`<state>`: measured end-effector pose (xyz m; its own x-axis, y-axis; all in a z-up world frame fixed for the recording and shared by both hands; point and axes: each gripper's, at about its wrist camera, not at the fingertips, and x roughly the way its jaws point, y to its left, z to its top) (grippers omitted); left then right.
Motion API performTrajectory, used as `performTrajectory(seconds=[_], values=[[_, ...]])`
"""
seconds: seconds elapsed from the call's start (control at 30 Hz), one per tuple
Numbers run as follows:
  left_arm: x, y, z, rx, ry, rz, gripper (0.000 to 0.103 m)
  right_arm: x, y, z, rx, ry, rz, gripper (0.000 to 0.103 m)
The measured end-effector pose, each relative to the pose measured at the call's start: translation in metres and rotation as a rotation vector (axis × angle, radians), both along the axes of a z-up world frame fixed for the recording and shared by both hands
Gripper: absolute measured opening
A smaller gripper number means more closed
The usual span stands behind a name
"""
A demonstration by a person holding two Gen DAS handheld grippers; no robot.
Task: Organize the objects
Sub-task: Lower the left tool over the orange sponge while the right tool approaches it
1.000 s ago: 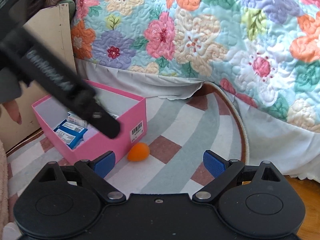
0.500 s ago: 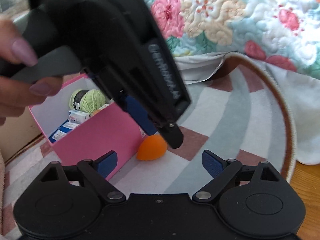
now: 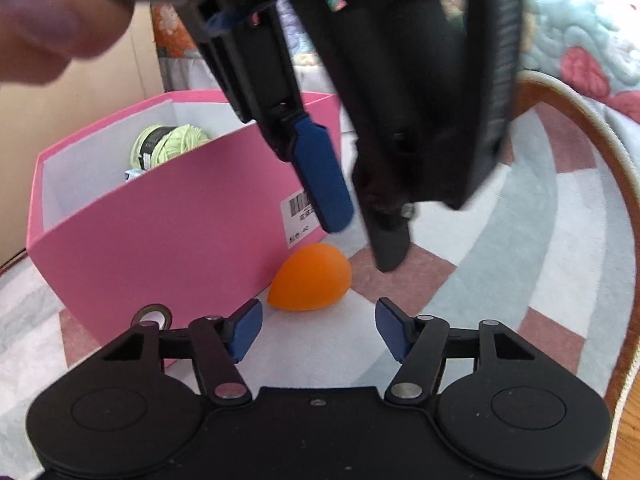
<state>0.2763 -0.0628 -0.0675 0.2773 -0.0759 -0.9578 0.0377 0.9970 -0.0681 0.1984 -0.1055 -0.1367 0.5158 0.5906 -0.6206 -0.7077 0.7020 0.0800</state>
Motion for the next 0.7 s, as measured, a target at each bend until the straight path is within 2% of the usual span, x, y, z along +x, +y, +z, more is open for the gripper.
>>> performTrajectory(seconds=[0.1,0.13,0.17,0.2,0.37,0.43,0.7], values=[[0.001,0.002,0.002,-0.011,-0.02,0.016,0.026,0.005,0.005,-0.001,0.009,-0.002,-0.015,0.063],[0.001,0.002,0.003,-0.019,-0.027,0.018,0.026,0.006,0.006,-0.001,0.013,-0.002,-0.015,0.06],[0.001,0.003,0.004,-0.029,-0.031,0.02,0.026,0.007,0.007,-0.001,0.021,0.003,-0.011,0.05],[0.0,0.004,0.005,-0.038,-0.033,0.023,0.026,0.006,0.008,-0.001,0.022,0.006,-0.01,0.049],[0.0,0.005,0.005,-0.016,-0.028,0.019,0.026,-0.015,-0.003,0.007,0.048,-0.034,-0.04,0.047],[-0.001,0.005,0.004,-0.019,-0.026,0.014,0.026,-0.021,-0.014,0.011,0.072,-0.022,-0.074,0.047],[-0.011,-0.022,-0.002,-0.057,-0.03,-0.061,0.028,-0.039,-0.057,0.017,0.035,0.043,-0.184,0.046]])
